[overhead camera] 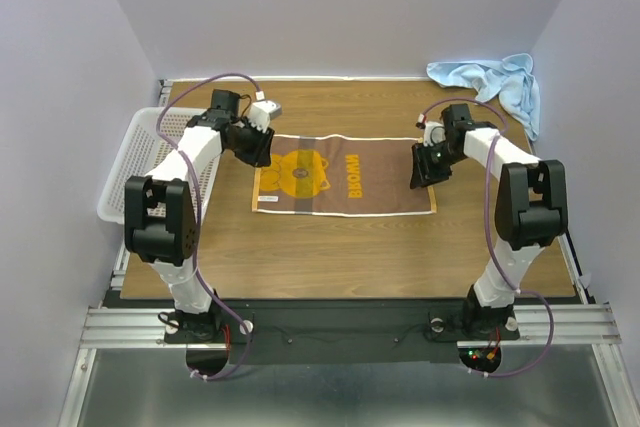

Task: Roll the towels
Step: Flatten the towel

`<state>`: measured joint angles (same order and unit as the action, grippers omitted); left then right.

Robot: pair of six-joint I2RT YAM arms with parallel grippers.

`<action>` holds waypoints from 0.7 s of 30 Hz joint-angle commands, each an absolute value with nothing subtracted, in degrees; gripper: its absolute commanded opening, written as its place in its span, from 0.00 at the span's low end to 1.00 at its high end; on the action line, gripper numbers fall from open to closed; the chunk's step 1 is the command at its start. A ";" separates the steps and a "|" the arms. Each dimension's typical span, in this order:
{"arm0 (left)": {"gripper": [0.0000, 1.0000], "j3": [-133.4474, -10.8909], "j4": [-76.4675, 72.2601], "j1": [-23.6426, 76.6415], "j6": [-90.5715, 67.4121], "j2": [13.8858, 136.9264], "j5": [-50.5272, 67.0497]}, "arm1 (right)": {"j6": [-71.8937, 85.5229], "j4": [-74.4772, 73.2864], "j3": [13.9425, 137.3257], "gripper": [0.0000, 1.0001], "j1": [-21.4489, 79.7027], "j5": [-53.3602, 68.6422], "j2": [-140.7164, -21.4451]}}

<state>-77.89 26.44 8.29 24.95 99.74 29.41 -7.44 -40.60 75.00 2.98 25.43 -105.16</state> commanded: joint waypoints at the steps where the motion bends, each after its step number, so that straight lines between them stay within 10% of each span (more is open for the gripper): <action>1: 0.39 -75.07 29.26 11.07 29.00 97.56 26.56 | -12.91 -44.03 74.45 0.44 4.22 20.67 -105.11; 21: 0.23 -60.47 38.05 22.50 38.23 96.51 19.51 | -27.77 -54.49 60.38 0.45 4.66 6.59 -96.60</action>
